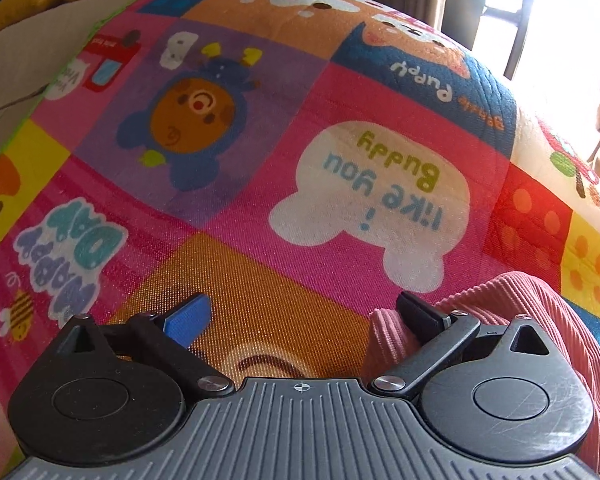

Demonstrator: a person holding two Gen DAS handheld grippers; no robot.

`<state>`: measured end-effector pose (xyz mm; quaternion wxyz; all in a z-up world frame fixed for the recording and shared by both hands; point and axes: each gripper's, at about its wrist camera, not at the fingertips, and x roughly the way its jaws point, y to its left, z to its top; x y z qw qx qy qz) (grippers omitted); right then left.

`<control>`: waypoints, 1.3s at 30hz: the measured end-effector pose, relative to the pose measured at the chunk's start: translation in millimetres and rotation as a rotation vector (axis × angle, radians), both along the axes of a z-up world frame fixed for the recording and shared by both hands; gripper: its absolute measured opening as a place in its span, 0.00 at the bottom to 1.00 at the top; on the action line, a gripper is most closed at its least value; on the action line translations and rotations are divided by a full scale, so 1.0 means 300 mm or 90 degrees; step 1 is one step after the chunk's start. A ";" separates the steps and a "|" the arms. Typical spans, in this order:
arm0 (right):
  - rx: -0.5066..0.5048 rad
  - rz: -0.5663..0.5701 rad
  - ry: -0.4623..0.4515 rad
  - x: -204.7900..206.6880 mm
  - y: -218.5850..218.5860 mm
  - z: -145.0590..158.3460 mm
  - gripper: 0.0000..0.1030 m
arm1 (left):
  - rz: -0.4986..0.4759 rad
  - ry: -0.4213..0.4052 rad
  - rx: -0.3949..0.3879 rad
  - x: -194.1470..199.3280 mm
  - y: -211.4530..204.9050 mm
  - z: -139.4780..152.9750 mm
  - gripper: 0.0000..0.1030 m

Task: Fold clothes

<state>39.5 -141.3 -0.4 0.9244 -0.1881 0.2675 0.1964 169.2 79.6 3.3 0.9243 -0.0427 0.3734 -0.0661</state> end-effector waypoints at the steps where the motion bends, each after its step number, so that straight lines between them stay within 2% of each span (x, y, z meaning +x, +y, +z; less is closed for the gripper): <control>1: 0.002 0.000 0.002 0.002 -0.002 0.000 1.00 | 0.004 -0.003 -0.001 -0.011 0.001 0.006 0.99; 5: 0.011 0.000 0.012 0.013 -0.010 -0.001 1.00 | 0.015 -0.019 -0.010 -0.057 0.021 0.058 0.98; 10: 0.013 -0.002 0.012 0.010 -0.013 -0.003 1.00 | 0.011 -0.045 0.010 -0.129 0.022 0.128 0.98; 13: 0.011 0.000 -0.002 -0.012 -0.015 0.007 1.00 | 0.003 -0.062 -0.008 -0.211 0.026 0.162 0.98; 15: 0.046 0.002 -0.002 -0.037 -0.053 0.040 1.00 | -0.021 -0.065 -0.039 -0.284 0.028 0.164 0.98; 17: 0.098 0.004 0.004 -0.063 -0.107 0.082 1.00 | -0.054 -0.057 -0.044 -0.340 0.013 0.142 0.98; 19: 0.130 -0.025 -0.004 -0.072 -0.155 0.117 1.00 | -0.084 -0.050 -0.033 -0.381 -0.008 0.114 0.98; 20: 0.119 -0.042 -0.010 -0.065 -0.165 0.118 1.00 | -0.096 -0.047 -0.019 -0.393 -0.021 0.094 0.98; 22: 0.056 -0.063 -0.015 -0.042 -0.160 0.087 1.00 | -0.108 -0.041 0.003 -0.405 -0.038 0.062 0.98; 25: -0.031 -0.050 0.012 -0.024 -0.142 0.013 1.00 | -0.116 -0.019 -0.018 -0.414 -0.030 0.029 0.98; 28: -0.026 -0.025 0.000 -0.039 -0.152 0.053 1.00 | -0.123 -0.012 -0.025 -0.436 -0.025 0.012 0.98; 32: 0.043 -0.041 -0.039 0.017 -0.153 0.179 1.00 | -0.125 -0.011 -0.028 -0.433 -0.033 0.002 0.99; 35: 0.020 -0.053 -0.064 0.115 -0.089 0.175 1.00 | -0.121 -0.009 -0.032 -0.424 -0.040 0.000 1.00; 39: 0.002 -0.057 -0.066 0.133 -0.074 0.148 1.00 | -0.123 -0.007 -0.047 -0.436 -0.026 0.006 0.99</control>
